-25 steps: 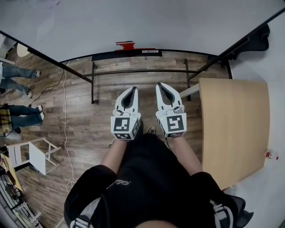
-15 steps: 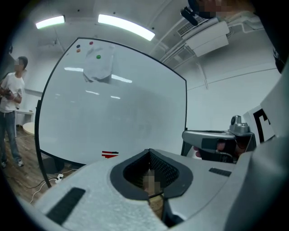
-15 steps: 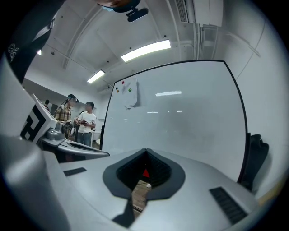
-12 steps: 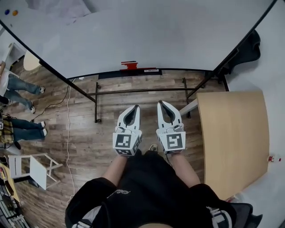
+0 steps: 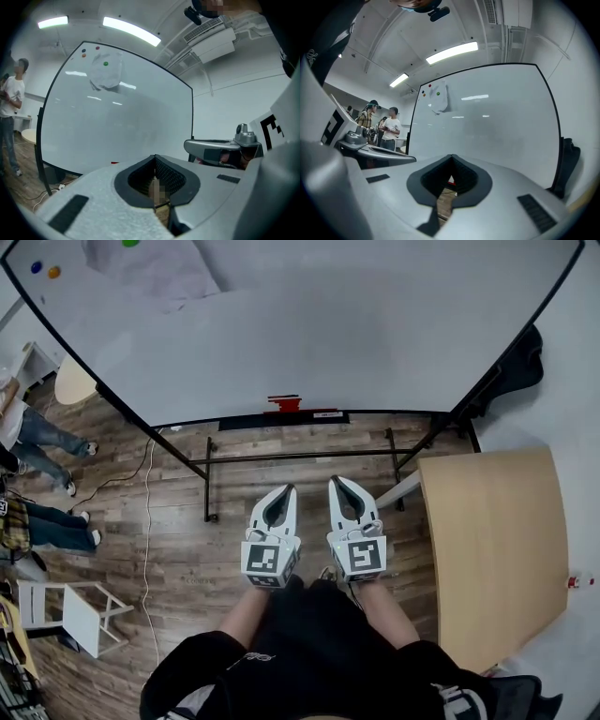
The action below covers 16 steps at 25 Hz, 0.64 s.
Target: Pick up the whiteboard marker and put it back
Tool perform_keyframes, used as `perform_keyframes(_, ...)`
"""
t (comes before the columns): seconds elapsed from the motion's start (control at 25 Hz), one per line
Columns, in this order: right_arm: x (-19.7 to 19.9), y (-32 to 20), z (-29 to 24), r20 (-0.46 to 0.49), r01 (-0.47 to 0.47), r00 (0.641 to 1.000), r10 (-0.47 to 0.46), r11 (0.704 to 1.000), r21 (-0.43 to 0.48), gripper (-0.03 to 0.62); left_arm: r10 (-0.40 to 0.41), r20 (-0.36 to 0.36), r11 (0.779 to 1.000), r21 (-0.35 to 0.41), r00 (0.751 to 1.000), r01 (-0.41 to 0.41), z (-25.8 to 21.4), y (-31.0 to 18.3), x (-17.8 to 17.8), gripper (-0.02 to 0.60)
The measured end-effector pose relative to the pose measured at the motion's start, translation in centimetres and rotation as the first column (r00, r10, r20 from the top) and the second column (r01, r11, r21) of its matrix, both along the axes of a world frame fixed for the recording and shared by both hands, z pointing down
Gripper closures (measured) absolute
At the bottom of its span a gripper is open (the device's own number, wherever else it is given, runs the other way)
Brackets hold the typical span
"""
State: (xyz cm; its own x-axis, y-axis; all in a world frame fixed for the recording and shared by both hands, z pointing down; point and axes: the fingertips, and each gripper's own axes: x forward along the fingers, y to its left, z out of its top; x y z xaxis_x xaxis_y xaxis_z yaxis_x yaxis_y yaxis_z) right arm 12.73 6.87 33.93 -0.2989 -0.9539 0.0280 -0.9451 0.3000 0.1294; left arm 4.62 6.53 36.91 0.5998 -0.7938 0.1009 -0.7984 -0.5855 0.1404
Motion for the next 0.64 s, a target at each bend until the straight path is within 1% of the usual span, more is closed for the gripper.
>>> perform_keyframes(0.08, -0.4, 0.0, 0.2, -0.004, 0.005, 1.000, -0.005, 1.000, 0.002, 0.594, -0.001, 0.001, 1.000, -0.005, 1.000, 0.001, 0.3, -0.1, -0.4, 0.577)
perform_keyframes(0.32, 0.3, -0.7, 0.7, 0.006, -0.026, 1.000, 0.027, 0.999, -0.046, 0.594, 0.002, -0.005, 1.000, -0.002, 1.000, -0.002, 0.2, -1.1, -0.2, 0.577)
perform_keyframes(0.44, 0.3, -1.0, 0.4, 0.002, -0.032, 0.999, 0.033, 0.998, -0.046, 0.594, 0.014, -0.003, 1.000, -0.009, 1.000, -0.014, 0.6, -1.2, -0.1, 0.577)
perform_keyframes(0.64, 0.1, -1.3, 0.8, -0.002, -0.025, 1.000, 0.025, 0.998, -0.049, 0.594, -0.001, -0.015, 1.000, 0.000, 1.000, 0.001, 0.9, -1.6, -0.4, 0.577)
